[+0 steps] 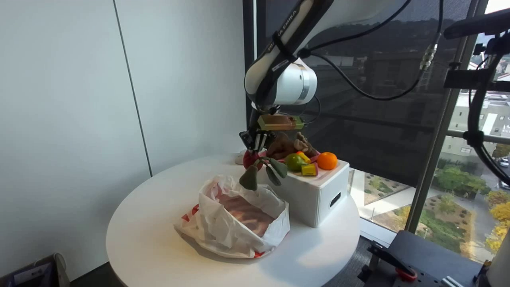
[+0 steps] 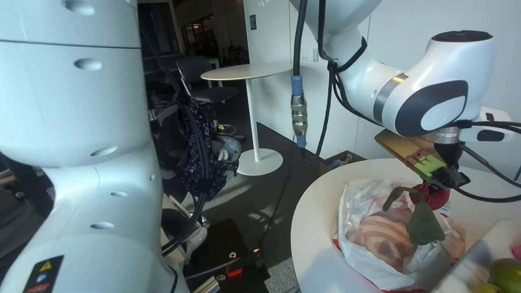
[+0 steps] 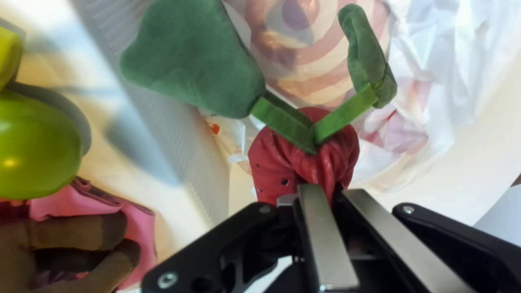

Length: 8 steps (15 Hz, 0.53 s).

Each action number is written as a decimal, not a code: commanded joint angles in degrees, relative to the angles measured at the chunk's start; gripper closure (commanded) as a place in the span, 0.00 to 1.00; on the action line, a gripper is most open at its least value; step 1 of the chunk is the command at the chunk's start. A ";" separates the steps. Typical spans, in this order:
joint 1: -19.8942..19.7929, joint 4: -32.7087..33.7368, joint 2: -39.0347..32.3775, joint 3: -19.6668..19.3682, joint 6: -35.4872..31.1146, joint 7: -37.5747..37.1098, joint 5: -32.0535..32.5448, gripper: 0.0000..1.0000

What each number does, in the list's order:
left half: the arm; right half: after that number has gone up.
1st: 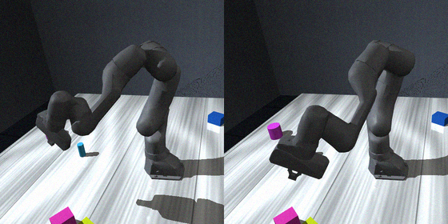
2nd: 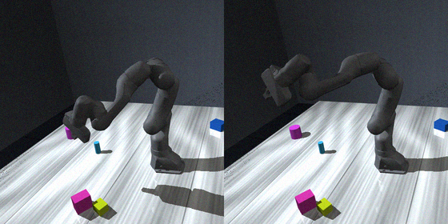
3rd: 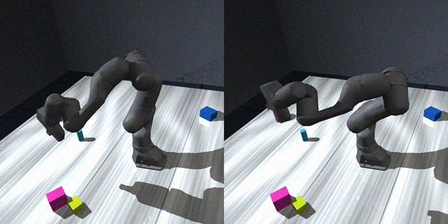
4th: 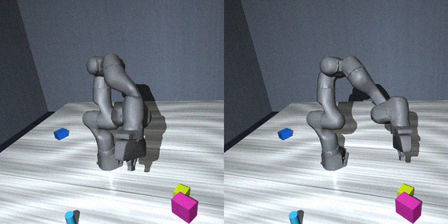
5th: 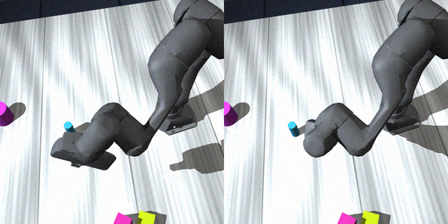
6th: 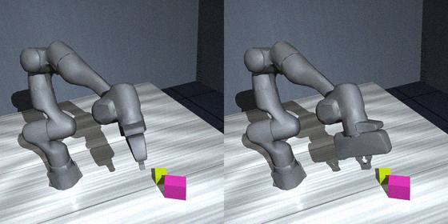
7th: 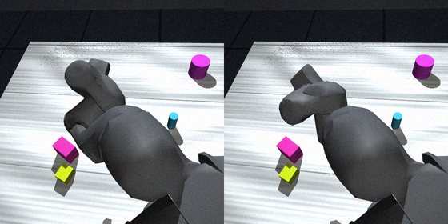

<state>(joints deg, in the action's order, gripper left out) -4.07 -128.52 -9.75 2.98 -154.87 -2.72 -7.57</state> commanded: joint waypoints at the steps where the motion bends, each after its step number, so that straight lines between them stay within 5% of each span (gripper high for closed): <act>1: -0.38 -1.66 3.48 2.14 8.20 12.47 -7.68 0.91; 8: 3.68 0.78 -3.96 0.89 8.09 11.95 4.46 0.91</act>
<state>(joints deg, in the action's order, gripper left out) -2.14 -129.89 -10.34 4.57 -146.58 9.14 -6.67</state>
